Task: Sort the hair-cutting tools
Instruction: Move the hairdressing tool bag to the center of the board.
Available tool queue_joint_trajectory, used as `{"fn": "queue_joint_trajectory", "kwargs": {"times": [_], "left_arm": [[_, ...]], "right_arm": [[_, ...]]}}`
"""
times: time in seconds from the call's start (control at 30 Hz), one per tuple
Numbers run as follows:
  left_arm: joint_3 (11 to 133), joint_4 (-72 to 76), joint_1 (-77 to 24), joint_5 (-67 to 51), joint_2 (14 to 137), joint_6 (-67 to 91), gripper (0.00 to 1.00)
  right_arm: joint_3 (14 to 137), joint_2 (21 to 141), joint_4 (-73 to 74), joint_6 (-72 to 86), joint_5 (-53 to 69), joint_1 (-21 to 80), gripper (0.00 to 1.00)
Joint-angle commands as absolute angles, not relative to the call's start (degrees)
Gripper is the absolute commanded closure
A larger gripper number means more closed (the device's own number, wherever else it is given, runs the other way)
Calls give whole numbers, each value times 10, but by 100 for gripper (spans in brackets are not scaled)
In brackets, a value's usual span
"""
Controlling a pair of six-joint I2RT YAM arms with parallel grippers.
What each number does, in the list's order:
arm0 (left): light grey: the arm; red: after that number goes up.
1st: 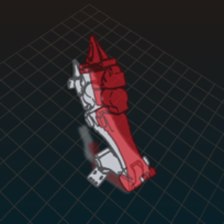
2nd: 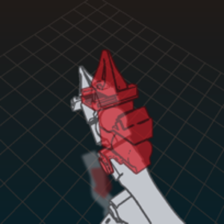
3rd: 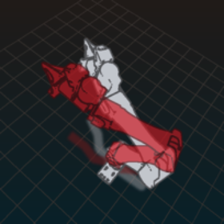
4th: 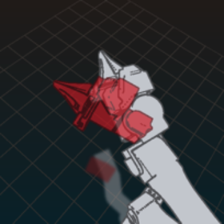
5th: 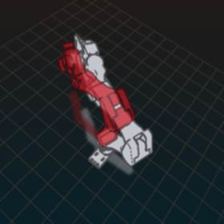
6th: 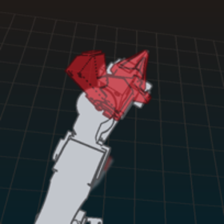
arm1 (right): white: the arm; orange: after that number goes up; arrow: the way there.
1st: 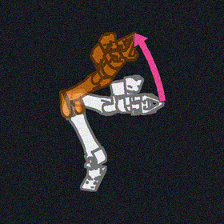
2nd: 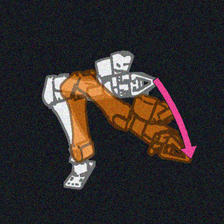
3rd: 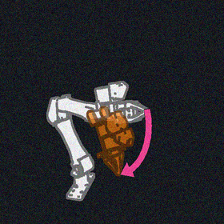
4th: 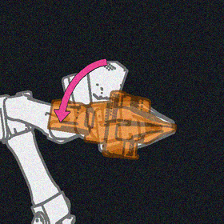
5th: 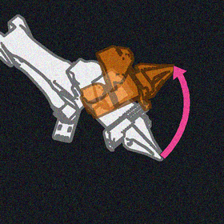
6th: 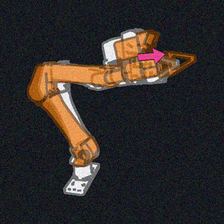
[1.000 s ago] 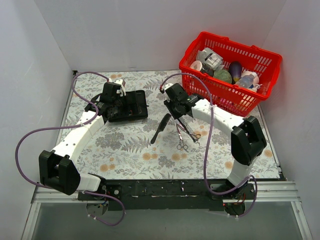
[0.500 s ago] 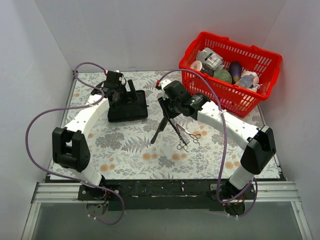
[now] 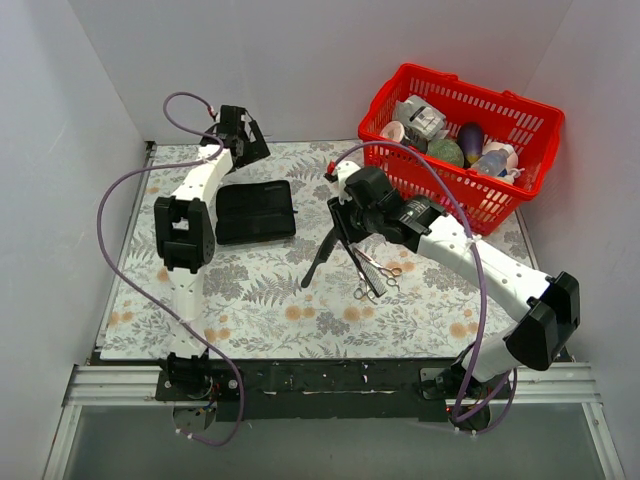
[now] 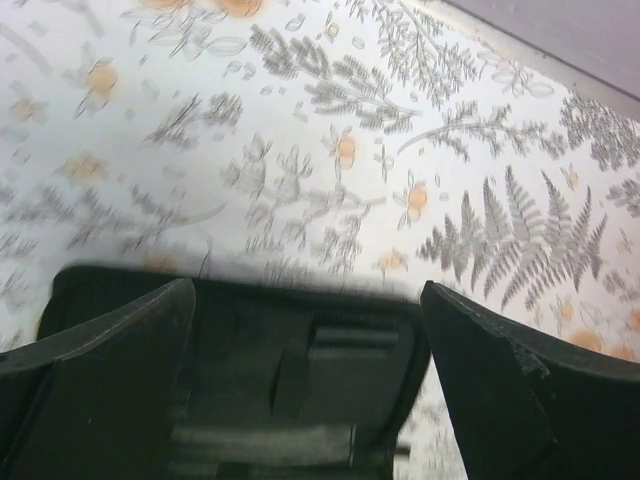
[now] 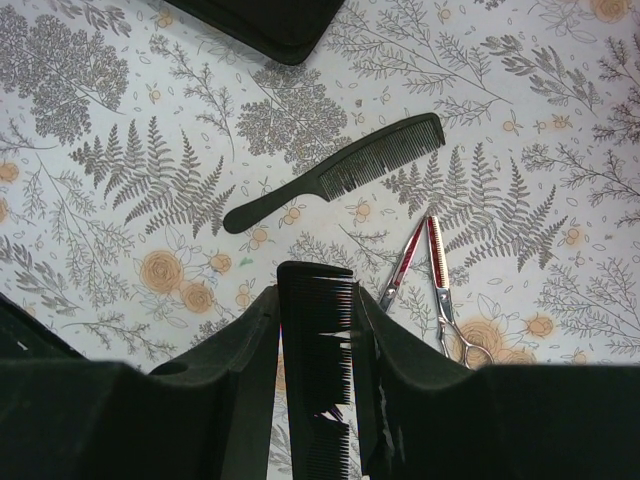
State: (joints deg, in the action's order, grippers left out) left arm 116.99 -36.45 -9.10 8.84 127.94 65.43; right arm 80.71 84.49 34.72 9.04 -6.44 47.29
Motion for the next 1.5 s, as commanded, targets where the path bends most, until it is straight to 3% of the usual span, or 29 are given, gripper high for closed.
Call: {"fn": "queue_joint_trajectory", "kwargs": {"times": [0.0,0.13,0.33,0.67,1.0,1.3,1.47], "left_arm": [[1285,-373,-92,91,1383,639,2],[1334,-378,-92,91,1457,629,2],[1268,-362,-96,81,1468,615,2],[968,-305,-134,66,1272,617,2],[828,-285,-168,61,1151,617,2],[864,-314,-178,55,1088,636,2],[911,-355,-178,-35,1002,721,2]], "right_arm": [[798,834,320,93,-45,475,72],[785,826,316,90,-42,475,72],[767,809,304,92,-34,475,71],[760,793,308,112,-37,480,71],[743,779,317,134,-48,499,71],[785,789,335,154,-91,504,72],[876,831,366,210,-154,494,71]]}}
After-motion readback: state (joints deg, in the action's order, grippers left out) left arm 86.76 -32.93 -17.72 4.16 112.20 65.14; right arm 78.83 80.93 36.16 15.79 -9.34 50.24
